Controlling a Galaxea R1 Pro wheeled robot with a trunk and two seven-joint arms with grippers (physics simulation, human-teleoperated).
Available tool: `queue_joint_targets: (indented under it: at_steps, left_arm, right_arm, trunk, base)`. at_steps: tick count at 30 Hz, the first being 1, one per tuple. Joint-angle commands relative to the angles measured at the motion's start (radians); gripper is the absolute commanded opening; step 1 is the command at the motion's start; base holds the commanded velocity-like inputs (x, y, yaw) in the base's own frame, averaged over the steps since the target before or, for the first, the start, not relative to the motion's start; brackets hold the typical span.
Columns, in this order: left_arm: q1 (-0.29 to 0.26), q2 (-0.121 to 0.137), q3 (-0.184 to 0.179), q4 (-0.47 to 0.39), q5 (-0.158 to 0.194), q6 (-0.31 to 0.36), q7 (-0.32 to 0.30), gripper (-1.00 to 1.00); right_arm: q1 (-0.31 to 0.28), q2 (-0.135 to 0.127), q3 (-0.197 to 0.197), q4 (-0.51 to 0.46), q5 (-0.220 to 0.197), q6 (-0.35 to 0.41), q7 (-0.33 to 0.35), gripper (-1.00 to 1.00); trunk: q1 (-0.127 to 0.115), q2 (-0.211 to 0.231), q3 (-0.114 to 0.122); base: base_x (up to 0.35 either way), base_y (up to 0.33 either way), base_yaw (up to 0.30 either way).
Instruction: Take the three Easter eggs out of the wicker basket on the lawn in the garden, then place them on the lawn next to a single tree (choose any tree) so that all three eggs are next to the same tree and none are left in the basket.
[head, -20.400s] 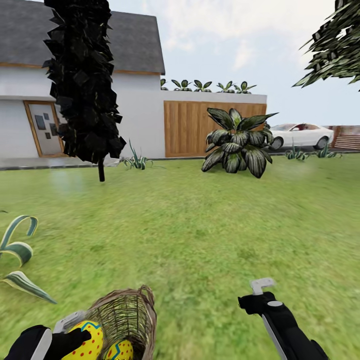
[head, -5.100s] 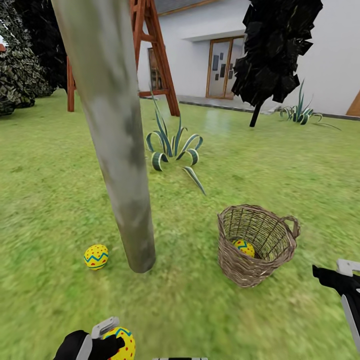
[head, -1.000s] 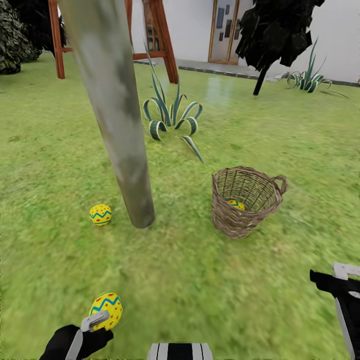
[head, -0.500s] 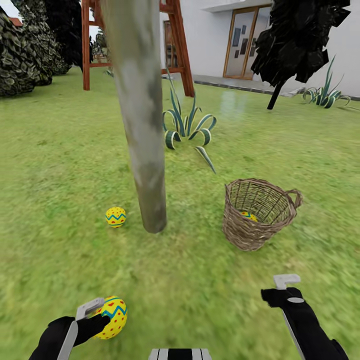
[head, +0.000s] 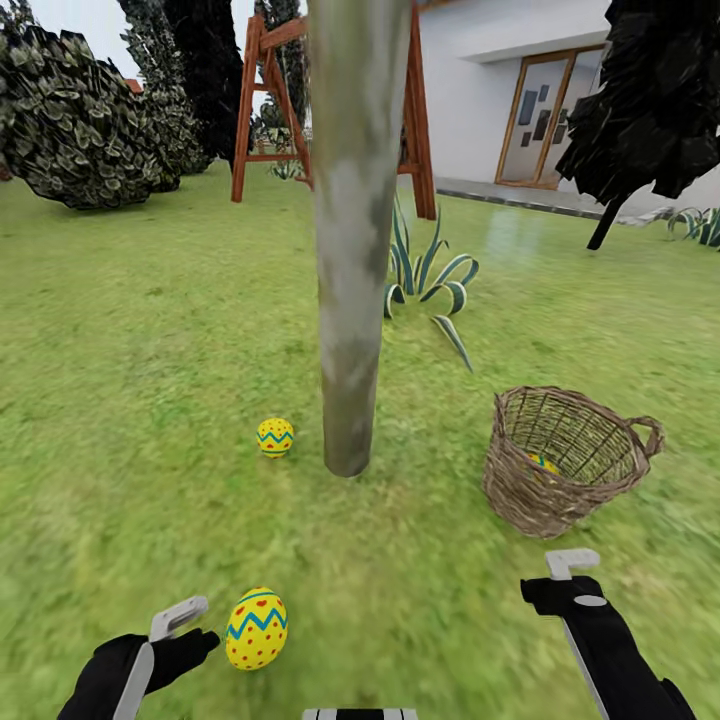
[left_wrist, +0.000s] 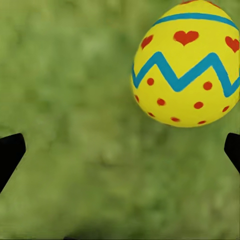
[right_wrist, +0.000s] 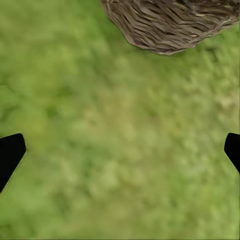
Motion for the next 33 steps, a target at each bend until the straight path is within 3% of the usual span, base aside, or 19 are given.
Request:
queue_joint_targets:
  at_steps: [1,14,18,33]
  left_arm:
    - [-0.001,0.0,0.0,-0.001,0.006,0.005,0.001,1.0]
    - [-0.001,-0.002,0.0,-0.003,0.006,0.005,0.001,1.0]
    - [-0.001,-0.005,0.001,-0.005,0.006,0.002,0.005,1.0]
    - [-0.001,-0.007,0.002,0.002,0.007,-0.015,0.008,1.0]
  right_arm:
    - [0.0,0.0,0.0,-0.001,0.004,0.005,0.001,1.0]
    - [0.0,0.001,0.001,0.002,0.006,0.007,0.001,1.0]
    - [0.0,0.001,0.029,0.03,0.009,0.005,0.001,1.0]
    - [0.0,0.001,0.039,0.036,0.004,0.005,0.001,1.0]
  trunk:
    - [-0.001,0.0,0.003]
    - [-0.007,0.003,0.053]
    - [-0.009,0.004,0.069]
    - [-0.015,0.007,0.127]
  base:
    - [-0.212,0.0,0.29]
    - [-0.069,0.0,0.273]
    - [0.0,-0.024,0.251]
    - [-0.043,-0.18,0.253]
